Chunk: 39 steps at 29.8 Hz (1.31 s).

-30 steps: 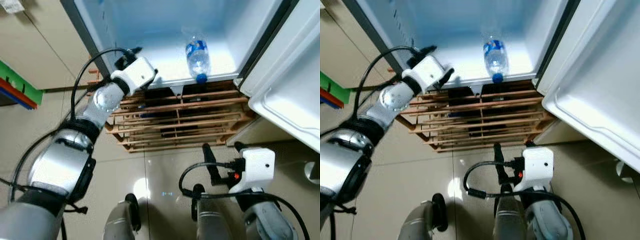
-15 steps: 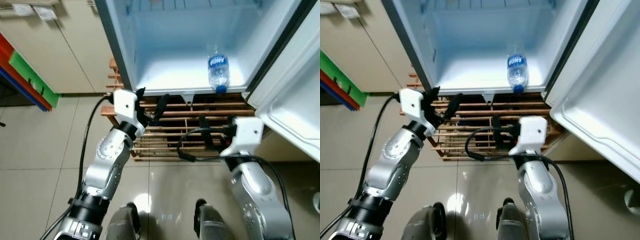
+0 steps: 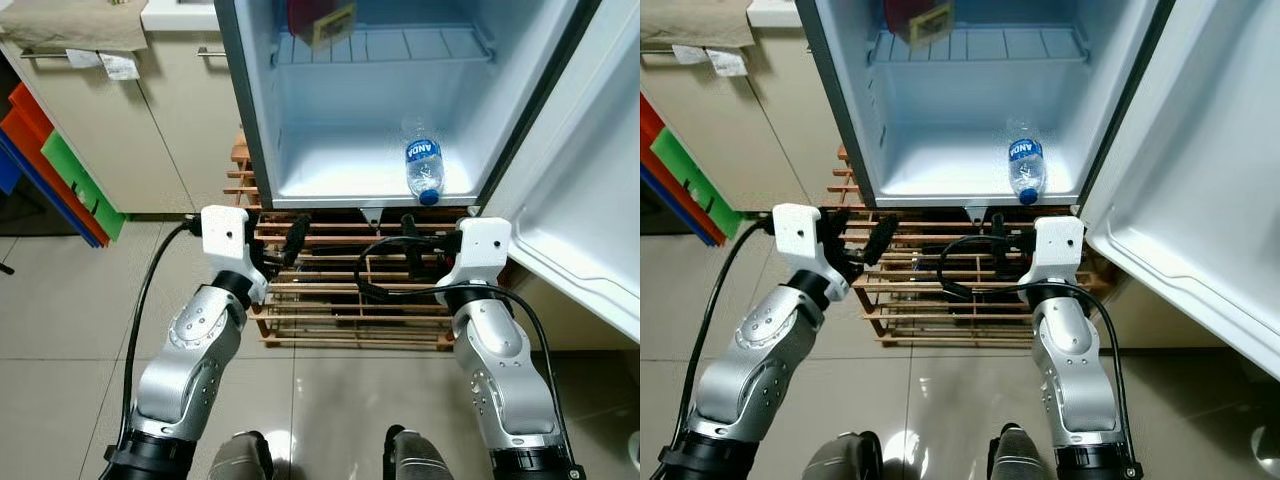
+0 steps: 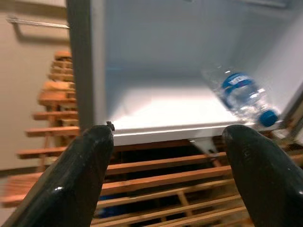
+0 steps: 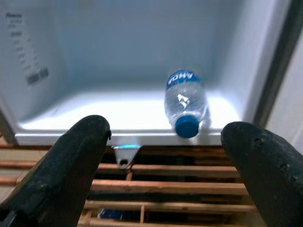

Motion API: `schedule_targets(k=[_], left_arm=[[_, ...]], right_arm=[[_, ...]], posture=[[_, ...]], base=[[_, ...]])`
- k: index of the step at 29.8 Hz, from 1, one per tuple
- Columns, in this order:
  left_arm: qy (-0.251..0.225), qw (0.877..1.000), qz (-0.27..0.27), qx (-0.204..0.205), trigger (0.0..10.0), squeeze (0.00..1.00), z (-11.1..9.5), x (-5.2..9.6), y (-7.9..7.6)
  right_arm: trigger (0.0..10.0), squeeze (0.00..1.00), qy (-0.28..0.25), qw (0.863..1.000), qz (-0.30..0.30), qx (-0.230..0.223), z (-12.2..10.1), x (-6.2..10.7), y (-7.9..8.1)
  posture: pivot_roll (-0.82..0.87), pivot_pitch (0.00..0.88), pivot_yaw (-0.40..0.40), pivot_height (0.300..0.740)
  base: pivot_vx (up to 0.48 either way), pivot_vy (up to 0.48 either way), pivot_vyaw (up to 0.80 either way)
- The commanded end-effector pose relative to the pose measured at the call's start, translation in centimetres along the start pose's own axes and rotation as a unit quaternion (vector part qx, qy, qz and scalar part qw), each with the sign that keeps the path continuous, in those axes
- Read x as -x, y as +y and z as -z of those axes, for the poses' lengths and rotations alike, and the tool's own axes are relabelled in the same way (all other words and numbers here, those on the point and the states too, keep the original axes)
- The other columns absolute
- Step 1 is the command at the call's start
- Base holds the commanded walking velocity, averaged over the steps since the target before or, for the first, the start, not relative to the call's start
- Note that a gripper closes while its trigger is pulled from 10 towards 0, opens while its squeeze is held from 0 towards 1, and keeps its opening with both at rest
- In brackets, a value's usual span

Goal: Restocking fridge

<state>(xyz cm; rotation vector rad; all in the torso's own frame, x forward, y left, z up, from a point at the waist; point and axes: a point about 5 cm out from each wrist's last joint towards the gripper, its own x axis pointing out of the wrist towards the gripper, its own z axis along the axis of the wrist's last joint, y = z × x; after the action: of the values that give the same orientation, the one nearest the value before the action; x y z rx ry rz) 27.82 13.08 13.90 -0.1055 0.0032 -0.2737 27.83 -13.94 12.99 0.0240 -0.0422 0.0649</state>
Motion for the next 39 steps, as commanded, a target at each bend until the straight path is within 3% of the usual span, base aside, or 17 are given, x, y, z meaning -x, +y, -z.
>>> schedule_targets(k=[1,2,4,7,13,19,31,39], left_arm=[[-0.013,0.999,-0.024,-0.034,10.0,0.0,-0.5,0.9,1.0],[-0.014,0.997,-0.031,-0.067,10.0,0.0,-0.4,1.2,1.4],[-0.015,0.995,-0.035,-0.09,10.0,0.0,-0.4,1.4,1.7],[-0.011,0.996,-0.049,-0.079,10.0,0.0,-0.1,1.0,2.0],[-0.038,0.997,-0.017,-0.064,10.0,0.0,-1.3,-1.6,0.8],[-0.059,0.996,0.012,-0.059,10.0,0.0,-2.1,-2.6,-0.1],[-0.071,0.996,0.028,-0.053,10.0,0.0,-2.3,-3.0,-0.6],[-0.064,0.997,0.012,-0.041,10.0,0.0,-2.3,-2.7,-0.1]], right_arm=[[10.0,0.0,-0.015,1.0,0.018,-0.014,-0.2,0.4,-0.5],[10.0,0.0,-0.012,0.999,0.038,-0.023,0.2,0.9,-1.4],[10.0,0.0,-0.009,0.998,0.051,-0.027,0.5,1.3,-2.1],[10.0,0.0,0.002,0.998,0.054,-0.013,1.1,1.4,-3.1],[10.0,0.0,-0.022,0.999,0.02,-0.01,0.2,-0.8,-1.6],[10.0,0.0,-0.024,1.0,0.009,-0.011,0.2,-1.2,-1.2],[10.0,0.0,-0.022,1.0,0.005,-0.009,0.5,-1.3,-1.2],[10.0,0.0,0.019,0.997,-0.052,-0.048,1.4,-0.6,0.3]], posture=[[-0.08,0.033,0.039,0.74],[-0.08,0.02,0.037,0.74],[-0.08,0.016,0.037,0.74],[-0.08,0.008,0.038,0.74],[-0.09,0.0,0.038,0.74],[-0.09,0.0,0.041,0.74],[-0.1,0.0,0.047,0.74],[-0.1,0.033,0.045,0.74]], base=[[0.0,0.0,0.0],[0.0,0.0,0.0],[0.0,0.0,0.0],[0.0,0.0,0.0],[0.052,0.0,0.0],[0.477,0.0,0.0],[0.478,0.0,0.0],[0.0,0.0,0.0]])
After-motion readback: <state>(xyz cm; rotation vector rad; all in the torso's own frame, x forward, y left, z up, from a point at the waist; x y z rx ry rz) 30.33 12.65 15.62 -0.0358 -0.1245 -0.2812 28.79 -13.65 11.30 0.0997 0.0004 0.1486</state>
